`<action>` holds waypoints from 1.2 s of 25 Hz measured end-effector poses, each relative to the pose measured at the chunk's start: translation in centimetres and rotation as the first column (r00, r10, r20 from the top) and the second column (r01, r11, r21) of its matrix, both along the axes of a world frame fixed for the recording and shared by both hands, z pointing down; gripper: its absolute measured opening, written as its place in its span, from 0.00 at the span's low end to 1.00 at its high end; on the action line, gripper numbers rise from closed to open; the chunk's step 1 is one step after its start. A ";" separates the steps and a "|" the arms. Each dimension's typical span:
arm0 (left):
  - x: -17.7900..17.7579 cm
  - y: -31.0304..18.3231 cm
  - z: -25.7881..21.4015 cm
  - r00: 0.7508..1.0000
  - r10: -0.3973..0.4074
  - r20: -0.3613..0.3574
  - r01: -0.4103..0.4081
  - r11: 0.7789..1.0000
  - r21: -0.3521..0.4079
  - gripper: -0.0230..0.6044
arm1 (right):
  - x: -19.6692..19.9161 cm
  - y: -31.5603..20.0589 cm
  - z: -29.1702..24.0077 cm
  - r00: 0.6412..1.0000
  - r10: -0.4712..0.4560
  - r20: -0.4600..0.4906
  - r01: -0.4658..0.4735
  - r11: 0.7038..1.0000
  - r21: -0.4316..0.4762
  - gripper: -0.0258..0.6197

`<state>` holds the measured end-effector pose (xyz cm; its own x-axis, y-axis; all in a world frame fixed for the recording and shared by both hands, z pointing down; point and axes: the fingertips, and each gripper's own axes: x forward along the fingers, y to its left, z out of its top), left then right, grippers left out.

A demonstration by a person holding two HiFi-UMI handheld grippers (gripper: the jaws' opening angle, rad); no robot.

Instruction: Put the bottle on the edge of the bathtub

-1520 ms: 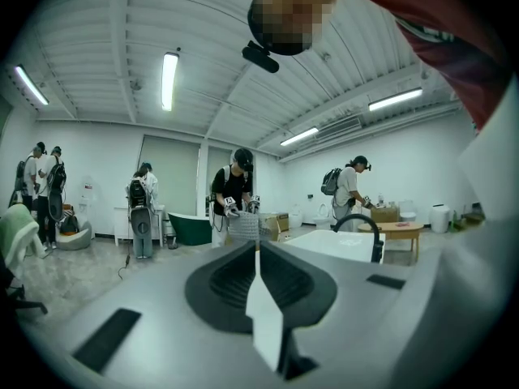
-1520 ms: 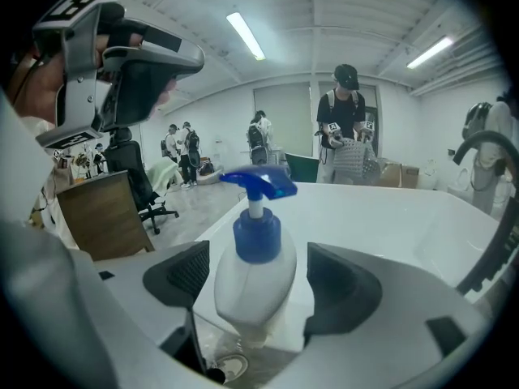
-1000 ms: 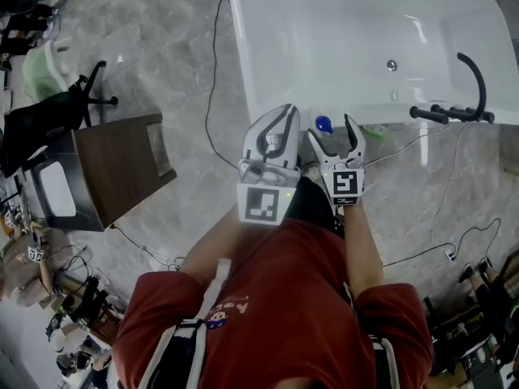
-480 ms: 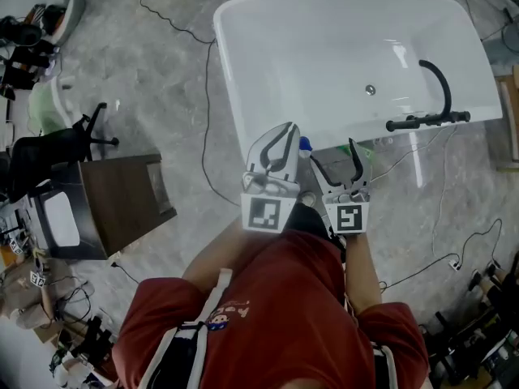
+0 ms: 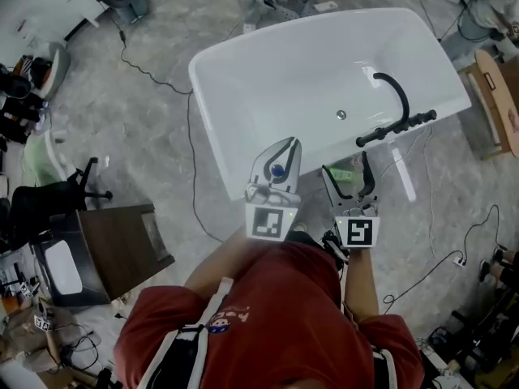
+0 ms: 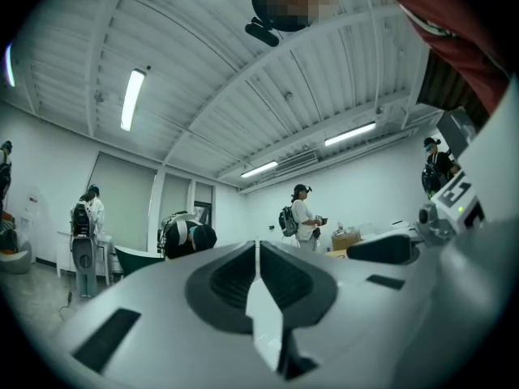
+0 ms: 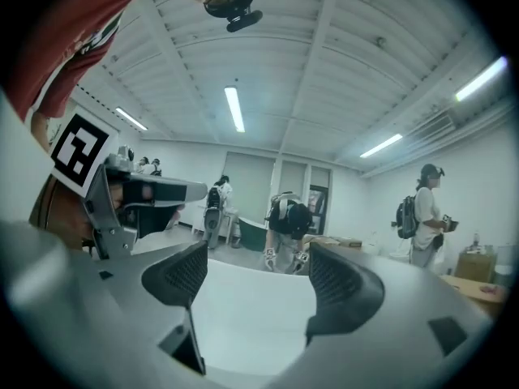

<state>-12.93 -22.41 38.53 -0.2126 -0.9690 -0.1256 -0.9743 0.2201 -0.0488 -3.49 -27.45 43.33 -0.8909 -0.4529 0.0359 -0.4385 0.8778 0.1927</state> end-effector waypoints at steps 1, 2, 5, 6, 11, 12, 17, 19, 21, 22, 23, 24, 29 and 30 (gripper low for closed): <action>0.5 -0.6 -0.2 1.000 0.021 0.003 -0.021 1.000 0.007 0.08 | 0.9 -0.7 -0.6 0.999 0.038 0.016 -0.038 0.999 -0.002 0.63; 1.0 -1.1 -0.5 0.999 0.042 0.006 -0.042 0.999 0.014 0.08 | 1.9 -1.3 -1.2 0.997 0.076 0.032 -0.075 0.997 -0.008 0.63; 2.4 -2.4 -1.2 0.994 0.111 0.016 -0.111 0.993 0.028 0.08 | 4.3 -2.9 -2.6 0.979 0.192 0.060 -0.189 0.980 -0.061 0.63; 2.8 -2.8 -1.3 0.992 0.129 0.014 -0.129 0.991 0.025 0.08 | 5.0 -3.3 -2.8 0.973 0.223 0.054 -0.218 0.972 -0.085 0.63; 5.1 -5.2 -1.1 0.977 0.213 0.013 -0.213 0.977 0.001 0.08 | 9.1 -4.4 -5.3 0.925 0.365 0.104 -0.357 0.930 -0.091 0.63; 5.6 -5.8 -1.1 0.973 0.230 0.013 -0.230 0.973 -0.003 0.08 | 10.0 -4.7 -6.0 0.912 0.393 0.114 -0.385 0.919 -0.086 0.63; 7.9 -7.8 -2.1 0.954 0.297 0.026 -0.297 0.955 -0.021 0.08 | 13.6 -6.2 -8.1 0.841 0.526 0.122 -0.515 0.850 -0.113 0.63; 8.6 -8.7 -2.1 0.947 0.319 0.028 -0.318 0.947 -0.033 0.08 | 14.4 -6.8 -8.2 0.817 0.565 0.116 -0.551 0.824 -0.132 0.63; 9.3 -9.3 -2.2 0.940 0.341 0.030 -0.339 0.940 -0.041 0.08 | 15.1 -7.2 -8.3 0.798 0.592 0.114 -0.579 0.805 -0.133 0.63; 9.7 -9.6 -2.3 0.936 0.349 0.031 -0.348 0.936 -0.043 0.08 | 15.5 -7.2 -8.4 0.791 0.601 0.116 -0.588 0.798 -0.132 0.63; 10.0 -9.8 -2.4 0.934 0.356 0.031 -0.354 0.934 -0.044 0.08 | 15.8 -7.3 -8.5 0.785 0.608 0.119 -0.595 0.794 -0.129 0.63; 10.3 -10.0 -2.6 0.932 0.360 0.031 -0.359 0.932 -0.042 0.08 | 16.1 -7.2 -8.7 0.781 0.612 0.123 -0.600 0.790 -0.126 0.63; 11.4 -10.5 -3.5 0.925 0.377 0.033 -0.376 0.926 -0.037 0.08 | 16.7 -7.1 -9.5 0.783 0.604 0.147 -0.593 0.797 -0.119 0.63; 11.4 -10.6 -3.7 0.926 0.377 0.033 -0.376 0.926 -0.035 0.08 | 16.5 -7.1 -9.5 0.787 0.597 0.153 -0.584 0.802 -0.124 0.63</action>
<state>-1.52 -33.03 34.85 0.1732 -0.9799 -0.0985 -0.9823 -0.1648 -0.0886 13.05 -34.59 33.79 -0.4440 -0.8949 -0.0448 -0.8960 0.4438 0.0130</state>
